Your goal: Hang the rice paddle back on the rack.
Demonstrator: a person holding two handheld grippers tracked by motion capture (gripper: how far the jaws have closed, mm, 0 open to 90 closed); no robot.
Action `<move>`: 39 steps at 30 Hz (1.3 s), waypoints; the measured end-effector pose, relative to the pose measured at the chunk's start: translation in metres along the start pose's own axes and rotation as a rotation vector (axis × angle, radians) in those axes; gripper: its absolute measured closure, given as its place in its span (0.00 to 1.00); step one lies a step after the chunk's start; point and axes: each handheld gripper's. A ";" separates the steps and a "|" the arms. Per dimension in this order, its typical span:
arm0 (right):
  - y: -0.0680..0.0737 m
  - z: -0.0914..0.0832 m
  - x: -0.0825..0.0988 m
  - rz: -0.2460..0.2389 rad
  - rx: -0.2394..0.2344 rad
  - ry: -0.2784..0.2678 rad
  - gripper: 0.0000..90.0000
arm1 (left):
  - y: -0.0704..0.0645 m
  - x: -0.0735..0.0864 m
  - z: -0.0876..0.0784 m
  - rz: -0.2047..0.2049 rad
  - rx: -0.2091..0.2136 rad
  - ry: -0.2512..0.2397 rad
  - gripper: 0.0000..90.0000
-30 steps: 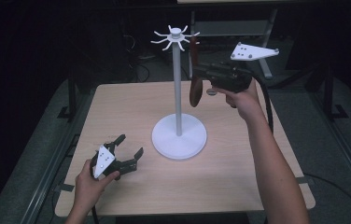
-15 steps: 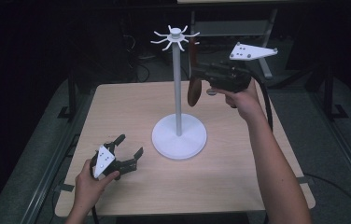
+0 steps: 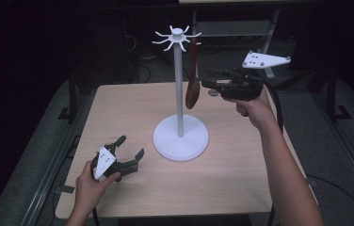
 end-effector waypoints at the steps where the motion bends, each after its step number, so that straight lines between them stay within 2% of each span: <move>1: -0.001 -0.001 0.003 0.008 0.006 0.008 0.57 | 0.000 0.000 0.000 -0.001 0.000 -0.001 0.15; 8: -0.003 -0.011 0.024 0.031 0.047 0.047 0.53 | 0.000 0.000 -0.001 0.011 0.002 0.000 0.15; 22: -0.005 -0.027 0.065 0.070 0.137 0.129 0.44 | 0.000 0.000 0.000 0.001 0.001 -0.004 0.15; 39: -0.004 -0.036 0.118 0.123 0.184 0.207 0.35 | 0.000 0.000 0.000 0.008 -0.002 0.002 0.15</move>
Point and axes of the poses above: each handheld gripper's, and its own axes: z roughly forward along the jaws, x roughly out of its underside, y roughly to its left, and after that the axes turned 11 degrees about y, right-handed
